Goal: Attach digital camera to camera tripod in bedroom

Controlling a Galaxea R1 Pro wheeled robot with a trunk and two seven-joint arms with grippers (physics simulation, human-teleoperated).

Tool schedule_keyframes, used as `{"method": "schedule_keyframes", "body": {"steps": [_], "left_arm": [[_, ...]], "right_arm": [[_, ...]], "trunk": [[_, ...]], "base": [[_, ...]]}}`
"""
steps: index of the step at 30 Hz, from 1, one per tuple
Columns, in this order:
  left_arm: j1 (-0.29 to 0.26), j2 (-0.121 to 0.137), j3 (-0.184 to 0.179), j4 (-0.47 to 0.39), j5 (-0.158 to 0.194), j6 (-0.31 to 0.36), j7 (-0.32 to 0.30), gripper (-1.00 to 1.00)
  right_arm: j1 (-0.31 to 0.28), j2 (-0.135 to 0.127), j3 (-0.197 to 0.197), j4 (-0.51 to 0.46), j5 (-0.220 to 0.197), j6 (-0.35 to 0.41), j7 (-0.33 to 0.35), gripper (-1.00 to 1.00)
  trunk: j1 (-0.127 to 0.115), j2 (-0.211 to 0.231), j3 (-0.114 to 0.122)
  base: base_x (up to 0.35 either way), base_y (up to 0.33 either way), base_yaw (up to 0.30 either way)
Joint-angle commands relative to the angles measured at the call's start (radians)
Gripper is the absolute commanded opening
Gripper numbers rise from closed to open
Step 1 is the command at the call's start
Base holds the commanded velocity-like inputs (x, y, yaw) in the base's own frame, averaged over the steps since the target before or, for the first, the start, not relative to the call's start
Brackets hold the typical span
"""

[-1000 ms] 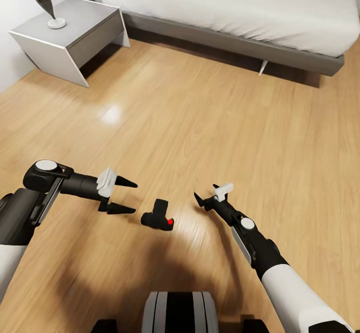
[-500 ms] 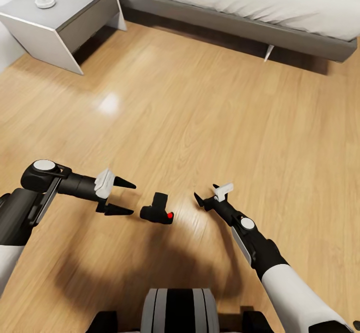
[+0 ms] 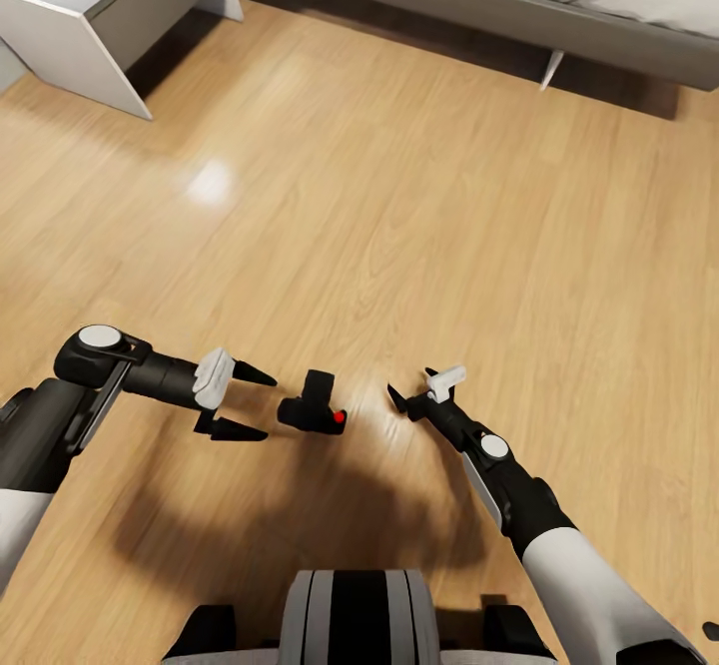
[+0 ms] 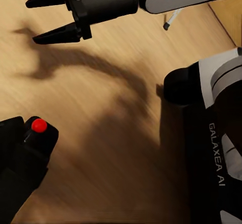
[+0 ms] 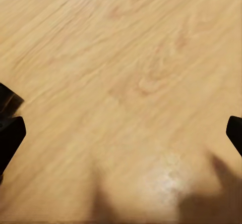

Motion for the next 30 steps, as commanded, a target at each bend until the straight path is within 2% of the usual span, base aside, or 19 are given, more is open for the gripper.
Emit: {"method": "schedule_keyframes", "body": {"steps": [1, 6, 8, 10, 11, 15, 18, 27, 30], "left_arm": [[-0.001, 0.001, -0.001, 0.005, -0.005, 0.01, -0.005, 1.0], [-0.002, 0.001, 0.001, 0.039, -0.005, 0.003, -0.005, 1.0], [-0.001, 0.002, -0.001, 0.049, -0.005, -0.032, -0.005, 1.0], [-0.001, 0.003, -0.001, 0.061, -0.006, -0.095, -0.005, 1.0], [-0.001, 0.003, -0.001, 0.076, -0.006, -0.147, -0.005, 1.0], [-0.002, 0.003, 0.002, 0.124, -0.006, -0.255, -0.005, 1.0], [-0.002, 0.003, 0.006, 0.147, -0.006, -0.296, -0.005, 1.0], [-0.002, 0.003, 0.026, 0.159, -0.006, -0.33, 0.004, 1.0], [-0.002, 0.004, 0.028, 0.158, -0.006, -0.332, 0.005, 1.0]], "right_arm": [[0.0, 0.0, 0.0, 0.001, -0.001, -0.003, 0.003, 1.0], [0.0, 0.0, 0.0, 0.001, -0.001, -0.003, 0.003, 1.0], [0.0, 0.0, 0.0, 0.001, -0.001, -0.003, 0.003, 1.0], [0.0, 0.0, 0.0, 0.001, -0.001, -0.003, 0.003, 1.0], [0.0, 0.0, 0.0, 0.001, -0.001, -0.003, 0.003, 1.0], [0.0, 0.0, 0.0, 0.001, -0.001, -0.003, 0.003, 1.0], [0.0, 0.0, 0.0, 0.001, -0.001, -0.003, 0.003, 1.0], [0.0, 0.0, 0.0, 0.002, -0.001, -0.003, 0.003, 1.0], [0.0, 0.0, 0.0, 0.002, -0.001, -0.003, 0.003, 1.0]], "trunk": [[0.0, 0.0, -0.004], [0.003, -0.002, -0.024], [0.003, -0.002, -0.032], [0.004, -0.003, -0.039], [0.005, -0.003, -0.043], [0.007, -0.004, -0.059], [0.008, -0.004, -0.07], [0.012, -0.007, -0.104], [0.013, -0.007, -0.104]], "base": [[0.0, 0.0, 0.0], [0.0, 0.0, 0.0], [0.0, 0.0, 0.0], [0.0, 0.0, 0.0], [0.0, 0.0, 0.0], [0.0, 0.0, 0.0], [0.0, 0.0, 0.0], [0.0, 0.0, 0.0], [0.0, 0.0, 0.0]]}}
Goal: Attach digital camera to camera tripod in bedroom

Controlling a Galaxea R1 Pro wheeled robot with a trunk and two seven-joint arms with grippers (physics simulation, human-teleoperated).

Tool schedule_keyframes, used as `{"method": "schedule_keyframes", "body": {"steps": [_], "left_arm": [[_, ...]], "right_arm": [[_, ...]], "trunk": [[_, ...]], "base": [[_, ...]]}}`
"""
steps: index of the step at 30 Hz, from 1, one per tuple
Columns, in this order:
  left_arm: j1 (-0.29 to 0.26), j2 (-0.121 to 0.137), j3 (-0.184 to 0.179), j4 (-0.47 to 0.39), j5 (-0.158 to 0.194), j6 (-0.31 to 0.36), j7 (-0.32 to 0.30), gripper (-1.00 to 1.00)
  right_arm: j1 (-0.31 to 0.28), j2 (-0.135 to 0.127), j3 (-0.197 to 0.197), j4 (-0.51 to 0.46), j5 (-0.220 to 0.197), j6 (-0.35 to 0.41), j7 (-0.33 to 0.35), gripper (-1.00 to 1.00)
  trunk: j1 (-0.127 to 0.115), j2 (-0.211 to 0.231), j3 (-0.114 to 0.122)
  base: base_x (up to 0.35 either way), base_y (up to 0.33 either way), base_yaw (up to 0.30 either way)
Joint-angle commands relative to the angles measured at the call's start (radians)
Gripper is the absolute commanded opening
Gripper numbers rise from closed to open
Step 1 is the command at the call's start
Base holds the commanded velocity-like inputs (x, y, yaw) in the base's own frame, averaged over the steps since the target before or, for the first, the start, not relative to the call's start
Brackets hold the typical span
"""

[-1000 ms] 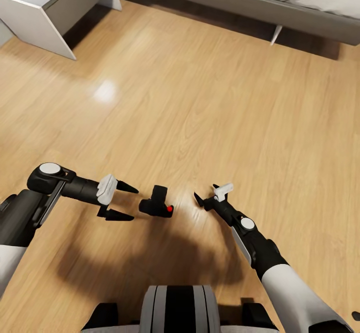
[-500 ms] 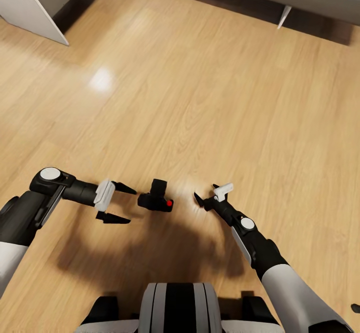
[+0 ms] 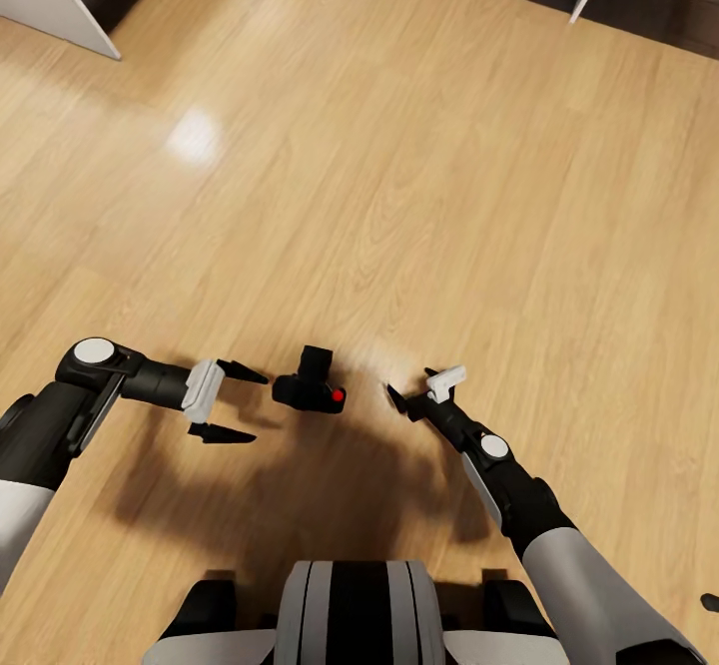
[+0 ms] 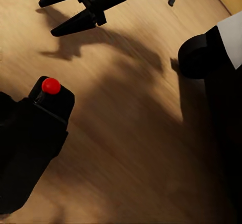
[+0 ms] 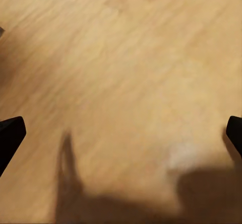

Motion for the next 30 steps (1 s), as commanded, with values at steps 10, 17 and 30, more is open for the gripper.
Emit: {"method": "schedule_keyframes", "body": {"steps": [10, 17, 30], "left_arm": [[-0.002, 0.005, 0.035, -0.1, -0.004, 0.008, -0.003, 1.0], [-0.002, 0.004, 0.149, -0.191, -0.004, 0.01, -0.005, 1.0], [-0.002, 0.003, 0.187, -0.244, -0.004, 0.012, -0.008, 1.0]], "right_arm": [[0.0, 0.0, 0.0, 0.003, -0.001, -0.003, 0.003, 1.0], [0.0, 0.001, 0.0, -0.001, -0.002, -0.025, 0.003, 1.0], [-0.001, 0.011, 0.018, -0.104, -0.004, -0.316, -0.011, 1.0]], "trunk": [[0.004, -0.003, 0.0], [0.008, -0.004, 0.0], [0.013, -0.007, 0.0]], "base": [[0.0, 0.0, 0.0], [0.0, 0.0, 0.0], [0.0, 0.0, 0.0]]}}
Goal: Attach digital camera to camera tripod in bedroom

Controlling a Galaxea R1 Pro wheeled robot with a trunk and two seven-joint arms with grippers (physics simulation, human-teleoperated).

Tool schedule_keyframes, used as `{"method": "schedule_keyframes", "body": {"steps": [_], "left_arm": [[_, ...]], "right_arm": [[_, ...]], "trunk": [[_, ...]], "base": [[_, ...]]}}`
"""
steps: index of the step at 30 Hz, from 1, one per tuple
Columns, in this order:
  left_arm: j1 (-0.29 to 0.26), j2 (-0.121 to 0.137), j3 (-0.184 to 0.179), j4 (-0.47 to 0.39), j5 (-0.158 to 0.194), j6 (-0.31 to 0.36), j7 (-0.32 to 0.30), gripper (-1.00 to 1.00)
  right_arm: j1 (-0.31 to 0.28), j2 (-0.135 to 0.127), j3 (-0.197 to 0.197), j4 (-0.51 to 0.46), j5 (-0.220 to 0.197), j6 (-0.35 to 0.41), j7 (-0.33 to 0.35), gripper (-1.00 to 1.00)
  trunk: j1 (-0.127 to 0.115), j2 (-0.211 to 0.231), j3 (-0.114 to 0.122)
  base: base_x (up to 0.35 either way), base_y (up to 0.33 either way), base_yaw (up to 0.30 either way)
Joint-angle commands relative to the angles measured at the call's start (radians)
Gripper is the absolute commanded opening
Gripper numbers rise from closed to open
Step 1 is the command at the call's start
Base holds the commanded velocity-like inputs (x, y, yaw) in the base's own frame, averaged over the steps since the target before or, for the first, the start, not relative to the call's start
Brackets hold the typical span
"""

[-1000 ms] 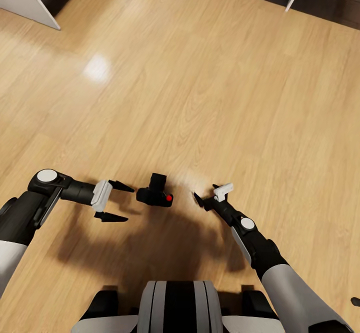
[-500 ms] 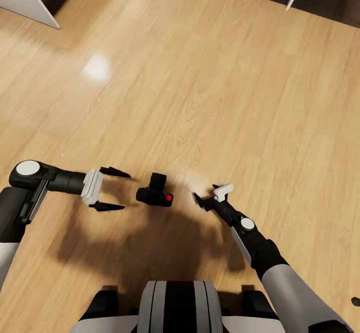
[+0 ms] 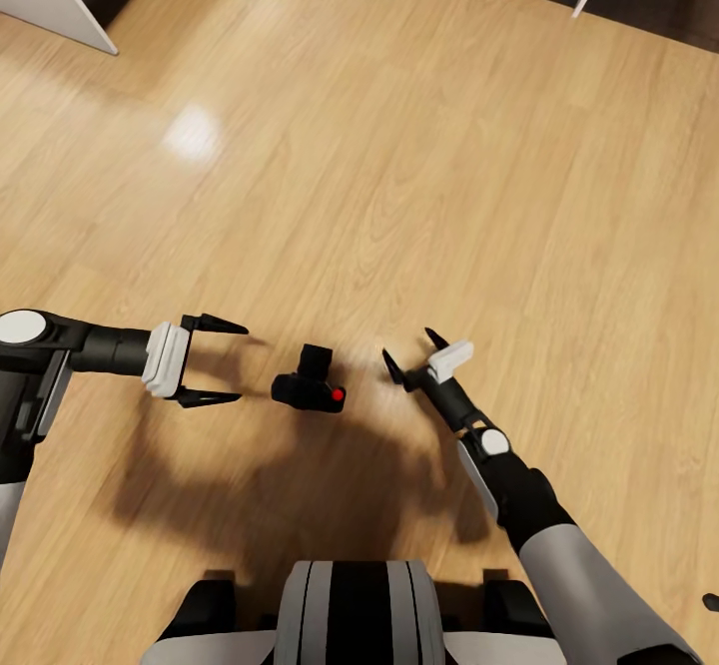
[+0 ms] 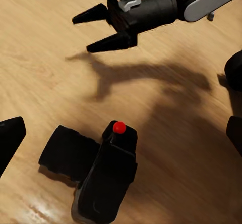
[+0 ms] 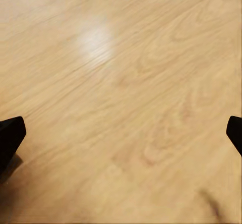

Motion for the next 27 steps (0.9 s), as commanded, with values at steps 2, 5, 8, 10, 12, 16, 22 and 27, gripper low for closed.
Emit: {"method": "schedule_keyframes", "body": {"steps": [2, 5, 8, 10, 12, 16, 22, 27], "left_arm": [[-0.001, 0.0, -0.001, -0.001, -0.004, 0.011, -0.004, 1.0], [0.0, 0.0, -0.002, -0.002, -0.004, 0.01, -0.004, 1.0], [0.001, 0.0, -0.002, -0.002, -0.004, 0.01, -0.005, 1.0], [0.001, 0.0, -0.002, -0.002, -0.004, 0.01, -0.005, 1.0], [0.001, 0.0, -0.002, -0.002, -0.004, 0.011, -0.006, 1.0], [0.001, 0.0, -0.003, -0.002, -0.004, 0.012, -0.006, 1.0], [0.001, 0.001, -0.003, -0.002, -0.004, 0.012, -0.008, 1.0], [0.001, 0.002, -0.003, -0.008, -0.004, 0.012, -0.01, 1.0]], "right_arm": [[-0.001, 0.002, -0.001, -0.039, -0.001, -0.009, -0.028, 1.0], [-0.001, 0.003, -0.001, -0.081, 0.0, -0.012, -0.079, 1.0], [-0.001, 0.004, 0.0, -0.113, 0.0, -0.014, -0.152, 1.0], [-0.001, 0.004, 0.0, -0.121, 0.0, -0.015, -0.181, 1.0], [-0.001, 0.004, 0.0, -0.128, 0.0, -0.016, -0.213, 1.0], [-0.001, 0.004, 0.001, -0.132, 0.001, -0.017, -0.241, 1.0], [-0.001, 0.004, -0.002, -0.137, 0.001, -0.061, -0.266, 1.0], [0.0, 0.003, -0.004, -0.13, 0.001, -0.121, -0.272, 1.0]], "trunk": [[0.0, 0.0, 0.0], [0.0, 0.0, 0.0], [0.001, -0.001, 0.0], [0.002, -0.001, 0.0], [0.003, -0.002, 0.0], [0.004, -0.003, 0.0], [0.007, -0.004, 0.0], [0.008, -0.004, 0.0]], "base": [[0.0, 0.0, 0.0], [0.0, 0.0, 0.0], [0.0, 0.0, 0.0], [0.0, 0.0, 0.0], [0.0, 0.0, 0.0], [0.0, 0.0, 0.0], [0.0, 0.0, 0.0], [0.0, 0.0, 0.0]]}}
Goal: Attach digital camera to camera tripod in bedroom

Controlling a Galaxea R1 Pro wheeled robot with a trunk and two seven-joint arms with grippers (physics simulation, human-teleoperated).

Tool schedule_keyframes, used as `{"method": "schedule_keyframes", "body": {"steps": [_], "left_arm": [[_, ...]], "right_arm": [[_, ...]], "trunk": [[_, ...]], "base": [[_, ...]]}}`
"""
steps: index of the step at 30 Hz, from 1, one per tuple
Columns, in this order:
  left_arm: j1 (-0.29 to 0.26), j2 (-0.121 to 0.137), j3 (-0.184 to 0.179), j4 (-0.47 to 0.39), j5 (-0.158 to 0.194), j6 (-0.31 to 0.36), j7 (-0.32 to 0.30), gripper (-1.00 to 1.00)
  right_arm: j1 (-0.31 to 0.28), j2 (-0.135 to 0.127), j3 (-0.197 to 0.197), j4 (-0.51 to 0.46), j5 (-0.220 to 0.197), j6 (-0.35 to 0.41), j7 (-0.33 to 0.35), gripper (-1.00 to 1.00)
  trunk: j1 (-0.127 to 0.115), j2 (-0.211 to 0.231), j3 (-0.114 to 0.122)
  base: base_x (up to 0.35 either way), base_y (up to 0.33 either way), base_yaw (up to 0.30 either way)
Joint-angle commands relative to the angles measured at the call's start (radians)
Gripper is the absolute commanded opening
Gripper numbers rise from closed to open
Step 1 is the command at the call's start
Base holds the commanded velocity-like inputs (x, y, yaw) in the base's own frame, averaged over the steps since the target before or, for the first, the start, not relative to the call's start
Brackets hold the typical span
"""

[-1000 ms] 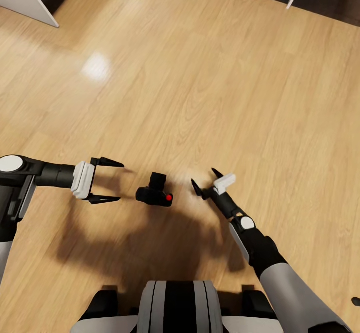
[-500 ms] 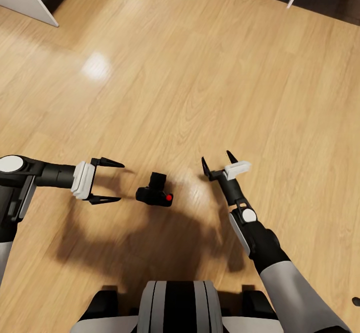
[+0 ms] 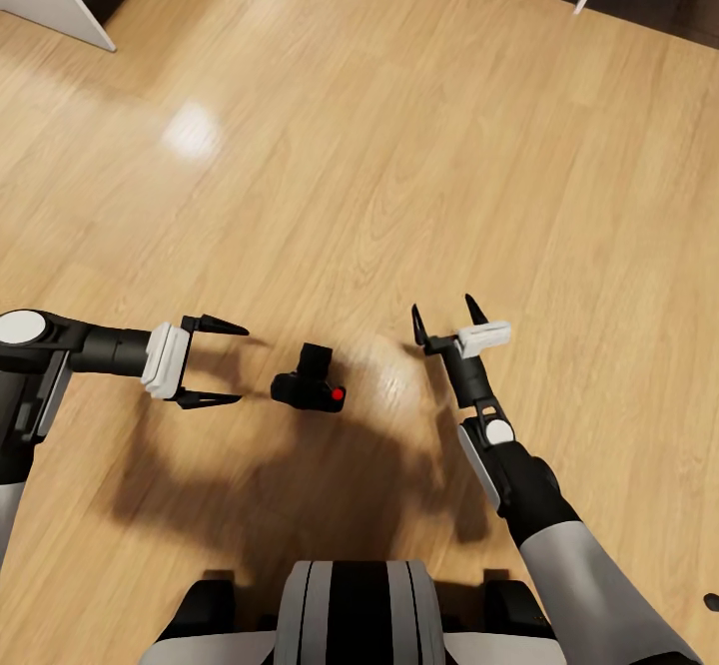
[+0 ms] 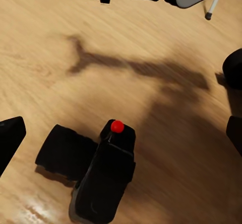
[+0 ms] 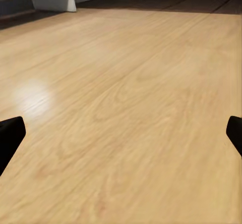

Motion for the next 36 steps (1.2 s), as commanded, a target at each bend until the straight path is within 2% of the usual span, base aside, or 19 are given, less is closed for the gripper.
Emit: {"method": "schedule_keyframes", "body": {"steps": [1, 13, 17, 19, 23, 31, 36], "left_arm": [[-0.001, 0.0, 0.0, -0.002, -0.004, 0.011, -0.004, 1.0], [-0.001, 0.002, 0.001, -0.023, -0.004, 0.016, -0.004, 1.0], [0.022, -0.021, 0.011, -0.045, -0.018, 0.01, 0.0, 1.0], [0.033, -0.024, 0.011, -0.051, -0.018, 0.01, 0.0, 1.0], [0.056, -0.039, 0.009, -0.047, -0.016, 0.016, 0.0, 1.0], [0.1, -0.084, 0.005, -0.045, -0.014, 0.058, -0.004, 1.0], [0.102, -0.106, 0.004, -0.044, -0.014, 0.066, -0.004, 1.0]], "right_arm": [[0.0, 0.0, -0.002, 0.003, -0.002, -0.008, 0.004, 1.0], [0.0, -0.002, -0.007, 0.019, -0.001, -0.027, 0.003, 1.0], [0.004, -0.024, 0.0, 0.04, -0.003, -0.017, 0.003, 1.0], [0.004, -0.036, 0.0, 0.04, -0.003, -0.017, 0.003, 1.0], [0.005, -0.046, 0.0, 0.051, -0.003, -0.017, 0.003, 1.0], [0.014, -0.046, 0.0, 0.096, -0.003, -0.025, 0.005, 1.0], [0.015, -0.046, 0.0, 0.124, -0.003, -0.027, 0.006, 1.0]], "trunk": [[0.0, 0.0, 0.0], [0.0, 0.0, 0.0], [0.0, 0.0, 0.0], [0.0, 0.0, 0.0], [0.0, 0.0, 0.0], [0.0, 0.0, 0.0], [0.0, 0.0, 0.0]], "base": [[0.0, 0.0, 0.0], [0.0, 0.0, 0.0], [0.0, 0.0, 0.0], [0.0, 0.0, 0.0], [0.0, 0.0, 0.0], [0.0, 0.0, 0.0], [0.0, 0.0, 0.0]]}}
